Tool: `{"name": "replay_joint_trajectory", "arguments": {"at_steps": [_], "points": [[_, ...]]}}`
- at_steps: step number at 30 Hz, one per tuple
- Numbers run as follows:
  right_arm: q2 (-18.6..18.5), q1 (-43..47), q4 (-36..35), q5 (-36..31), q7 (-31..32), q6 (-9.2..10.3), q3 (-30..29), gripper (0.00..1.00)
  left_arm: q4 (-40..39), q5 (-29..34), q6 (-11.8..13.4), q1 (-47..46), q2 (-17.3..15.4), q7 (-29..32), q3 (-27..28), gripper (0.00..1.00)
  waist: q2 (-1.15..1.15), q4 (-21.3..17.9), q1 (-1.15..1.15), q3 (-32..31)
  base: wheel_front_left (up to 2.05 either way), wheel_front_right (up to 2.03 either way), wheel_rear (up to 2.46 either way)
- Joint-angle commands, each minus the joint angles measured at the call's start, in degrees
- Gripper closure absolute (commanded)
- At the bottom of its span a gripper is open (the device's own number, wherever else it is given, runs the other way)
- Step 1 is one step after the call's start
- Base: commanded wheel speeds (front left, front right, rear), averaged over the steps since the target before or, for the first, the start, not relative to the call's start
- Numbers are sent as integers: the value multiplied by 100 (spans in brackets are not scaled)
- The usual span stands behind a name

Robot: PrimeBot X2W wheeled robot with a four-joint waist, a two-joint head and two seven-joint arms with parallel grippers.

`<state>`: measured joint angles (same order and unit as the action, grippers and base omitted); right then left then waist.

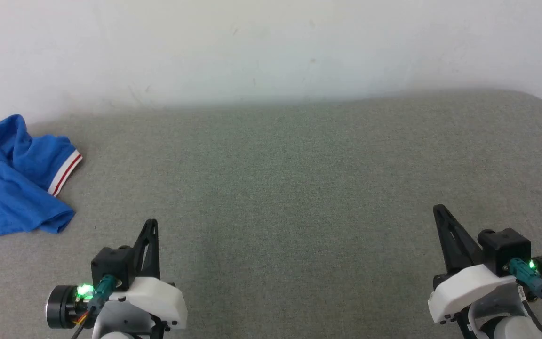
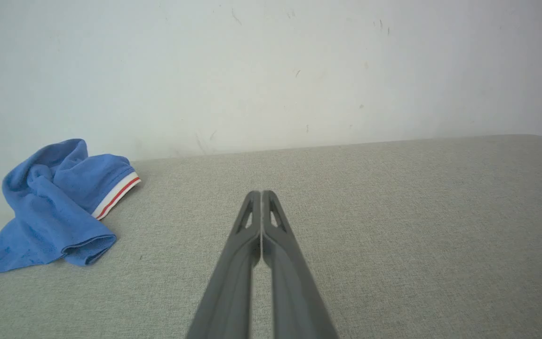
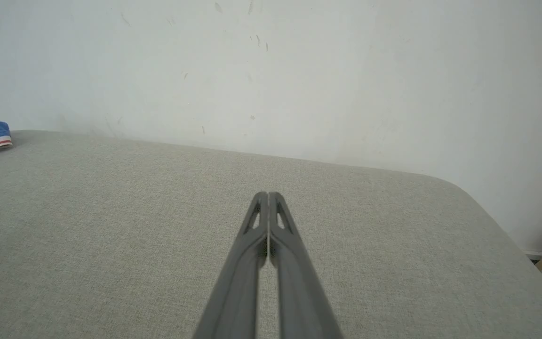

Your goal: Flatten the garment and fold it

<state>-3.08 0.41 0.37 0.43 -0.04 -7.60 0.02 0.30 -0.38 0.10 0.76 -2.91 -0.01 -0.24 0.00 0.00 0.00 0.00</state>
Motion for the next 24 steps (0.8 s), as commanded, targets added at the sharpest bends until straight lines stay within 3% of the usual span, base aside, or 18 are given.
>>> {"name": "replay_joint_trajectory", "arguments": {"at_steps": [1,24], "points": [[21,-41,-37,-43,4,11,-2,100,-30,38,-10,-76,3,1,24,100,0,0,0,0,0,0,0],[-1,0,2,1,0,0,0,100,1,-1,0,1,-1,0,-1,100,0,0,0,0,0,0,0]]}}
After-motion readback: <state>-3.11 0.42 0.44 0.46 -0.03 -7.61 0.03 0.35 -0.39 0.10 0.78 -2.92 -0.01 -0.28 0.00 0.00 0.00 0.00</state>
